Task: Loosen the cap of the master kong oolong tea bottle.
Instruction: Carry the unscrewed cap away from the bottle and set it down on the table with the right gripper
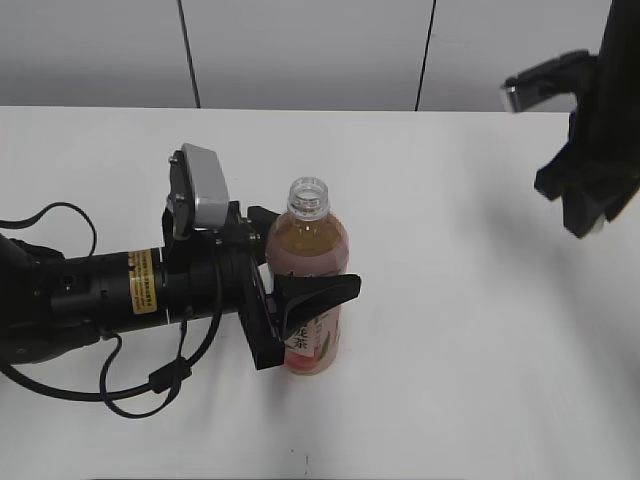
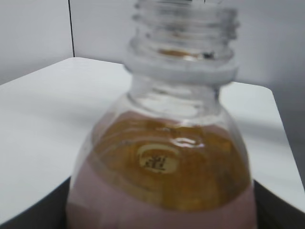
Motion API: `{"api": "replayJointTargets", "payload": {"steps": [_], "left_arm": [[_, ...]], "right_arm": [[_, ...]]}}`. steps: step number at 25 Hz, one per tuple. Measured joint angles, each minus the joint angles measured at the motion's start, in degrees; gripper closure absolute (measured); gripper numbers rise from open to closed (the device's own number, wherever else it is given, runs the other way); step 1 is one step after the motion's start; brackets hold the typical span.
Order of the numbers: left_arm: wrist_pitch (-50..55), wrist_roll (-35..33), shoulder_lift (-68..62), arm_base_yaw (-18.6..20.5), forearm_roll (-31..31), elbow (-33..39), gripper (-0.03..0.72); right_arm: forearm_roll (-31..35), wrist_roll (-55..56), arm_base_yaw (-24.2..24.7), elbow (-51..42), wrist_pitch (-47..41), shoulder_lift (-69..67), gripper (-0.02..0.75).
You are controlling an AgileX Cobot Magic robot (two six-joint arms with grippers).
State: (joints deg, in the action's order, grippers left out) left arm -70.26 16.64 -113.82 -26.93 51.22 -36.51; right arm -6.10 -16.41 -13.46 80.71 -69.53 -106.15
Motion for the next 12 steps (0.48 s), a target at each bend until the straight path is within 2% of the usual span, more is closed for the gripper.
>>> {"api": "replayJointTargets", "payload": {"steps": [6, 10, 12], "left_arm": [[0.0, 0.1, 0.0, 0.0, -0.1, 0.0, 0.24], [0.0, 0.2, 0.0, 0.0, -0.2, 0.0, 0.24], [0.0, 0.2, 0.0, 0.0, -0.3, 0.0, 0.24]], "right_arm": [[0.1, 6.5, 0.0, -14.5, 6.2, -0.1, 0.463], [2.3, 7.3, 0.0, -18.8, 16.0, -0.1, 0.46], [4.7, 6.7, 0.0, -19.2, 18.2, -0.2, 0.421]]}}
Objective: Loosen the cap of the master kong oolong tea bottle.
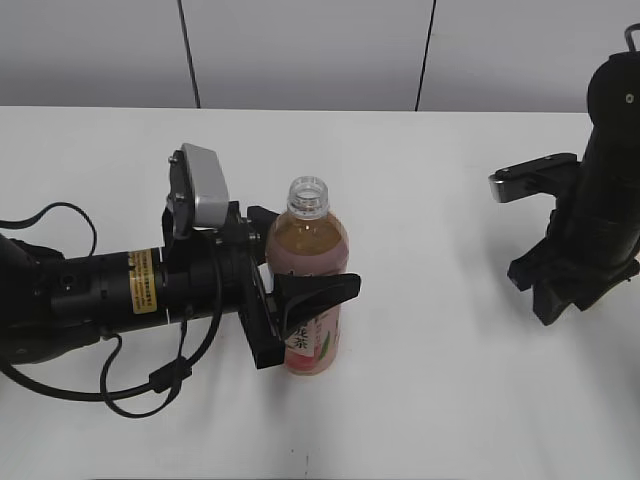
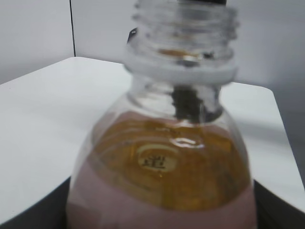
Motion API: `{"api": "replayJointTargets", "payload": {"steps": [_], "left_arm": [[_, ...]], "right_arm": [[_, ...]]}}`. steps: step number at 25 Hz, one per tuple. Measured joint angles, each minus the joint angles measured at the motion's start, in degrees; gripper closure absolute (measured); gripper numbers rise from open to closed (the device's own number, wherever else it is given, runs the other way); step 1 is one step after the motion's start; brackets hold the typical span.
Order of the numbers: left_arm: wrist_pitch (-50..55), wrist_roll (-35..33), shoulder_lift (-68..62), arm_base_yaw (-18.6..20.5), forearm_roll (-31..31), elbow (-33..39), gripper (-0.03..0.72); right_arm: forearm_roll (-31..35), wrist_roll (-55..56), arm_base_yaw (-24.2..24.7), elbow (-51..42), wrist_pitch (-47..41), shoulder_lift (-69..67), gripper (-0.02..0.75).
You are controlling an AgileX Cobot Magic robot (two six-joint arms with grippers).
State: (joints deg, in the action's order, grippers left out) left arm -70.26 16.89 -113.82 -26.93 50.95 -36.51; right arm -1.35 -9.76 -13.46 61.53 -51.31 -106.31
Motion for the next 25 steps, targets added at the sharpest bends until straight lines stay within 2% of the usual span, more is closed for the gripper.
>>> {"api": "replayJointTargets", "payload": {"steps": [1, 4, 6, 7, 10, 14, 18, 25], "left_arm": [[0.0, 0.0, 0.0, 0.0, 0.0, 0.0, 0.24], [0.0, 0.0, 0.0, 0.0, 0.0, 0.0, 0.24], [0.0, 0.0, 0.0, 0.0, -0.1, 0.0, 0.24], [0.0, 0.0, 0.0, 0.0, -0.1, 0.0, 0.24], [0.1, 0.0, 0.0, 0.0, -0.3, 0.0, 0.24], [0.1, 0.2, 0.0, -0.1, -0.7, 0.1, 0.24], [0.2, 0.2, 0.0, -0.1, -0.7, 0.1, 0.24], [0.2, 0.2, 0.0, -0.1, -0.9, 0.1, 0.24]], "right_arm": [[0.9, -0.7, 0.0, 0.0, 0.3, 0.0, 0.381], [2.3, -1.5, 0.0, -0.1, 0.2, 0.0, 0.174], [2.5, -1.5, 0.0, -0.1, -0.8, 0.0, 0.12], [2.7, -1.1, 0.0, -0.1, -1.9, 0.0, 0.126], [2.8, 1.1, 0.0, -0.1, -7.1, 2.3, 0.216], [3.3, 3.9, 0.0, -1.4, -12.2, 12.6, 0.289], [4.7, 3.9, 0.0, -7.1, -14.3, 28.1, 0.305], [5.4, 1.0, 0.0, -21.0, -11.9, 59.0, 0.309]]}}
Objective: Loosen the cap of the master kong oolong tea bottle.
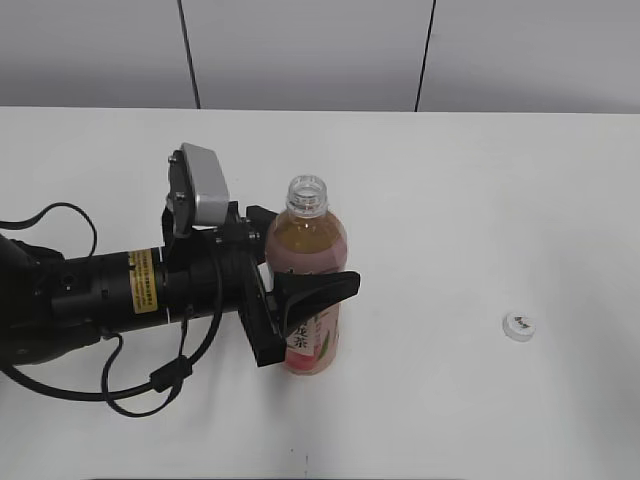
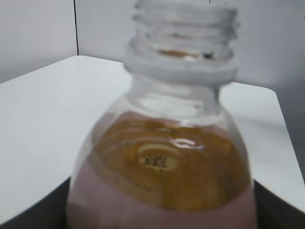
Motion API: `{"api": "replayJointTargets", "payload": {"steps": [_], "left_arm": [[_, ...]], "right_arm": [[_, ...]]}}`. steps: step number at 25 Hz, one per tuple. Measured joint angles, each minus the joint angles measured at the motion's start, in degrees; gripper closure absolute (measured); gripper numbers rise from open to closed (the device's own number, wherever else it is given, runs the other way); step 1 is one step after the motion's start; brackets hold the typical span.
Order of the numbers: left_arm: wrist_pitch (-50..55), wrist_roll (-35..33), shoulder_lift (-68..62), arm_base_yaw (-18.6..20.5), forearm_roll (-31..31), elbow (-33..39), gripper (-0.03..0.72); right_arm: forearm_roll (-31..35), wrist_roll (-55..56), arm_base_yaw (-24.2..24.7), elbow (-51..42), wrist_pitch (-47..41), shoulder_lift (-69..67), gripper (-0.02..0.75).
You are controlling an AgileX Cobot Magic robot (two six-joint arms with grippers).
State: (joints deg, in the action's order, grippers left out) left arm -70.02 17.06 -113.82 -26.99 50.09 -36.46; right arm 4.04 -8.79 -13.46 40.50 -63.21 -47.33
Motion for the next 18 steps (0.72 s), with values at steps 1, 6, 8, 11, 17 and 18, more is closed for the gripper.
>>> {"api": "replayJointTargets", "payload": {"steps": [1, 6, 8, 11, 17, 18], "left_arm": [[0.0, 0.0, 0.0, 0.0, 0.0, 0.0, 0.24], [0.1, 0.1, 0.0, 0.0, -0.2, 0.0, 0.24], [0.1, 0.1, 0.0, 0.0, -0.2, 0.0, 0.24], [0.2, 0.0, 0.0, 0.0, -0.3, 0.0, 0.221], [0.7, -0.2, 0.0, 0.0, -0.6, 0.0, 0.121], [0.7, -0.2, 0.0, 0.0, -0.6, 0.0, 0.113]], "right_arm": [[0.3, -0.4, 0.0, -2.4, 0.3, 6.2, 0.309], [2.8, -4.6, 0.0, -9.2, 1.1, 23.8, 0.309], [3.4, -5.1, 0.0, -9.5, 1.5, 29.5, 0.309], [4.1, -4.7, 0.0, -10.7, 0.6, 35.5, 0.309], [4.6, -2.8, 0.0, -11.1, 0.2, 40.1, 0.309], [4.6, -2.8, 0.0, -11.1, 0.2, 40.1, 0.309]]}}
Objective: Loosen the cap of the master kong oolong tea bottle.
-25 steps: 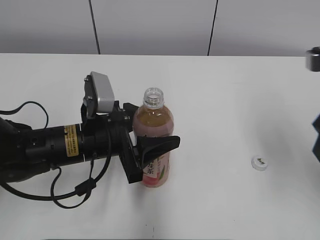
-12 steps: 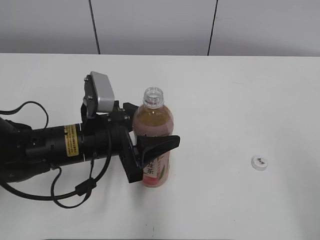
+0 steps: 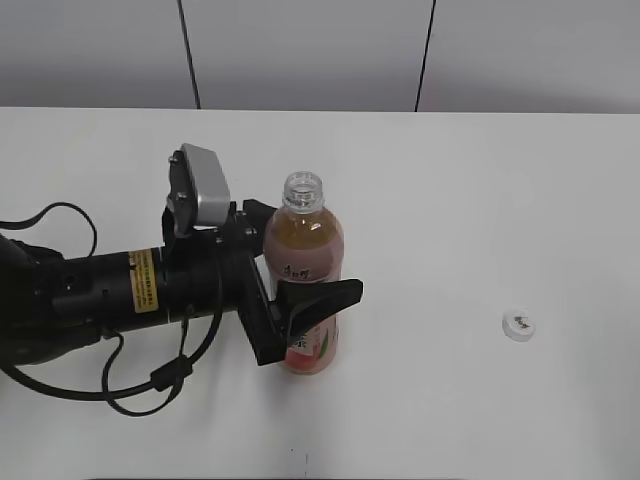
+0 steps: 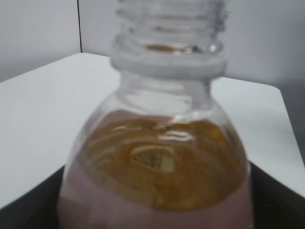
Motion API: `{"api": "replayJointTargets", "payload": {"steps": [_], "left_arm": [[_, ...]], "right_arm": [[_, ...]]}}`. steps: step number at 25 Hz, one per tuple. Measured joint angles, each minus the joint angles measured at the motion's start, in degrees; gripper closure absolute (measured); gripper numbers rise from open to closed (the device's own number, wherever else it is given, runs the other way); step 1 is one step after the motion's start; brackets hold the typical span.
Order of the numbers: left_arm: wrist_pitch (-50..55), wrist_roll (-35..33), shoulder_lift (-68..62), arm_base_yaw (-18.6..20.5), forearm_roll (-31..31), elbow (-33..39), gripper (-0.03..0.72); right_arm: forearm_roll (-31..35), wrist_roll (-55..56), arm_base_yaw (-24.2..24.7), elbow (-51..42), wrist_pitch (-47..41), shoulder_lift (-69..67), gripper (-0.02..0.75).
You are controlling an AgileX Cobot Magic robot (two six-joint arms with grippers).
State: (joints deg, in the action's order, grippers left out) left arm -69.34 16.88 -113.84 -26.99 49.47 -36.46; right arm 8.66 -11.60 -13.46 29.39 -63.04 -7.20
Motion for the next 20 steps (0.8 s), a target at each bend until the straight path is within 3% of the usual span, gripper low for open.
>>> {"api": "replayJointTargets", "payload": {"steps": [11, 20], "left_arm": [[0.1, 0.9, 3.5, 0.0, 0.1, 0.0, 0.08], [0.1, 6.1, 10.3, 0.0, -0.1, 0.0, 0.073]], "right_arm": [[0.0, 0.5, 0.0, 0.0, 0.0, 0.1, 0.309], [0.0, 0.6, 0.0, 0.0, 0.0, 0.1, 0.309]]}}
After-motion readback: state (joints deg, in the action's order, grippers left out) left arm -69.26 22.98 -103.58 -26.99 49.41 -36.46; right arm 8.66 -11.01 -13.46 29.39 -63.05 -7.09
